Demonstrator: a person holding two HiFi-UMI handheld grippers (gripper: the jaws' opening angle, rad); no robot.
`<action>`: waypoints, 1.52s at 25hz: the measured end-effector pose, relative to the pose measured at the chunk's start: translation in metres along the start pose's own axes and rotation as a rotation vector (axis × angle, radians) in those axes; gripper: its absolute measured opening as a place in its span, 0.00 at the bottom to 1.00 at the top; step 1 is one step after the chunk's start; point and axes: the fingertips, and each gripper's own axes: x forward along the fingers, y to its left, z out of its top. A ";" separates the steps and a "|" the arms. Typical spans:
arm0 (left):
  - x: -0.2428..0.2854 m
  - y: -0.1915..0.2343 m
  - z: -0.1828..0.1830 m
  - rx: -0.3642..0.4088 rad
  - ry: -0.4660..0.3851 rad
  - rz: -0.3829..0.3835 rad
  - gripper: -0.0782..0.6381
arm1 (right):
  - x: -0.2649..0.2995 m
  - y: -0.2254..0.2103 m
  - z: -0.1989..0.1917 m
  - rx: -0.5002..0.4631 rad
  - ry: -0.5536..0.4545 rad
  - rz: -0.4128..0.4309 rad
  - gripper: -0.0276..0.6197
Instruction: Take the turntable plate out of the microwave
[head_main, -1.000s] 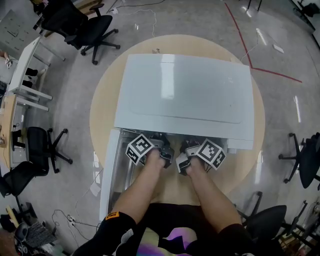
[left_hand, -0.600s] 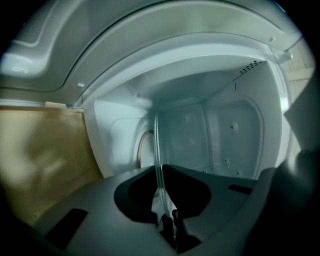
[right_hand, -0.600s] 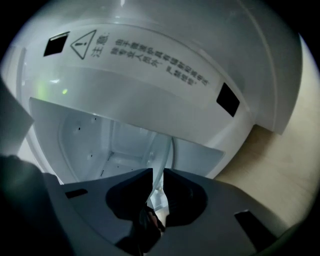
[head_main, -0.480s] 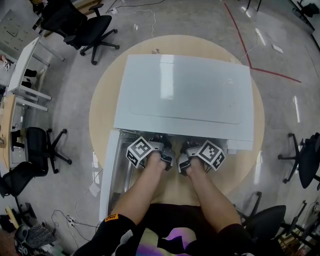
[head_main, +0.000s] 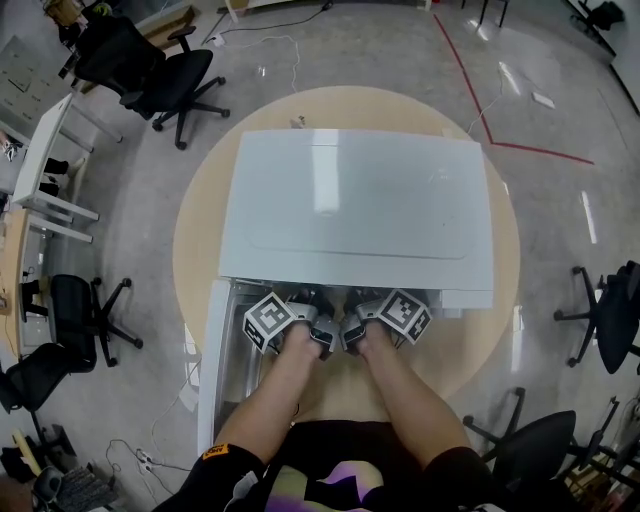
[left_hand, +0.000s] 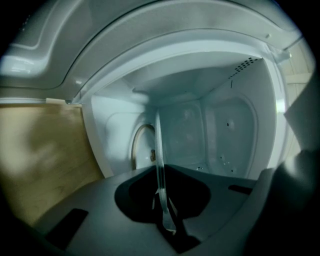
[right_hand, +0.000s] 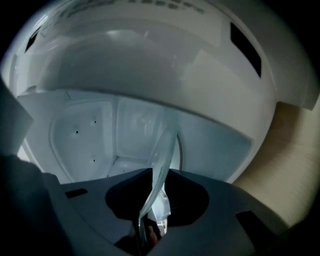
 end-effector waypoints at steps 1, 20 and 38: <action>-0.001 -0.001 0.000 0.000 0.005 -0.004 0.21 | 0.001 0.002 0.000 -0.006 -0.003 0.010 0.16; -0.024 -0.015 -0.017 0.081 0.021 -0.011 0.22 | -0.028 0.022 -0.003 -0.084 -0.054 0.067 0.16; -0.121 -0.041 -0.057 0.137 0.026 -0.071 0.23 | -0.116 0.060 -0.053 -0.138 -0.063 0.145 0.16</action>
